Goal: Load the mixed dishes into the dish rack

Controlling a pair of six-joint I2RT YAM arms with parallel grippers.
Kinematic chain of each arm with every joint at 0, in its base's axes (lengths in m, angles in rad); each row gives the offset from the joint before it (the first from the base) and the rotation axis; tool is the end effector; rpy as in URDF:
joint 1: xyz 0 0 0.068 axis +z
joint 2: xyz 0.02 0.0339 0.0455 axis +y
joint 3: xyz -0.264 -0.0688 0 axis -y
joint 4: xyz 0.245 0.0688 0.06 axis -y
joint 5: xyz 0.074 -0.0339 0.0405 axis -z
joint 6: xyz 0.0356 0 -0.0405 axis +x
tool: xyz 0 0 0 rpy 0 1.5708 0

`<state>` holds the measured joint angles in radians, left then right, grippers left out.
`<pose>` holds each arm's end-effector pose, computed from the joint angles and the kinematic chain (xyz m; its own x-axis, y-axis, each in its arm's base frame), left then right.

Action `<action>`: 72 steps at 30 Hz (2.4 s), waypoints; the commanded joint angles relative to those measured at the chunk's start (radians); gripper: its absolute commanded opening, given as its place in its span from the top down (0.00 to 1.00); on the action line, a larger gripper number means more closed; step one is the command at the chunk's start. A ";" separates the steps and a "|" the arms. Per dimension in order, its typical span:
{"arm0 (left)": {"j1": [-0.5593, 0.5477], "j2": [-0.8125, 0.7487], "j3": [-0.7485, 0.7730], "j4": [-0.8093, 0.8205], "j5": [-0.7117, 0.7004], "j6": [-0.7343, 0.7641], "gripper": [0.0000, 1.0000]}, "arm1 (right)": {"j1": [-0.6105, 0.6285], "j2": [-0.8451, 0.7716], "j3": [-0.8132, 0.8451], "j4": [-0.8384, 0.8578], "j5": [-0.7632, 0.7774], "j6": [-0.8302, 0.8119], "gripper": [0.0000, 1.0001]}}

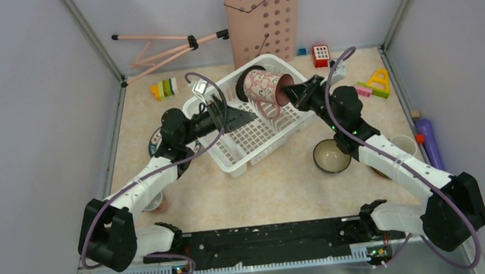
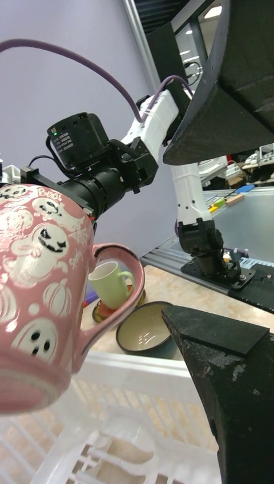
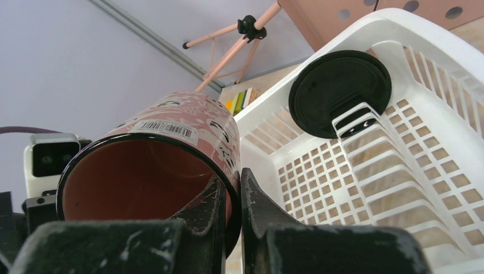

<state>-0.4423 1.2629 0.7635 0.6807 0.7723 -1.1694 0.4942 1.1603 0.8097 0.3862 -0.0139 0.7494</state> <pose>0.2439 -0.1430 0.3184 -0.7896 -0.3557 -0.5001 0.5121 0.0671 -0.8563 0.2418 0.1308 0.3317 -0.3085 0.6075 -0.7320 -0.3775 0.6281 0.6804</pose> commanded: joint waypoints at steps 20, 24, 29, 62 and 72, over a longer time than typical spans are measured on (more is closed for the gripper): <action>-0.019 0.127 -0.014 0.552 -0.010 -0.246 0.13 | 0.027 0.144 0.035 0.607 -0.242 0.427 1.00; -0.026 0.167 -0.022 0.666 -0.041 -0.311 0.21 | 0.050 0.181 0.028 0.680 -0.235 0.426 1.00; -0.035 0.174 0.030 0.586 0.001 -0.303 0.41 | 0.059 0.203 0.031 0.687 -0.242 0.403 1.00; 0.015 -0.015 0.285 -0.569 -0.228 0.556 1.00 | -0.041 0.228 -0.104 0.622 -0.262 0.267 0.28; 0.005 0.126 0.398 -0.777 -0.545 0.839 1.00 | -0.050 0.022 -0.106 0.140 0.020 -0.010 0.18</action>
<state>-0.4297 1.3445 1.0595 -0.1215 0.3744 -0.5156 0.4484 1.2732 0.6941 0.6785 -0.1253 0.8932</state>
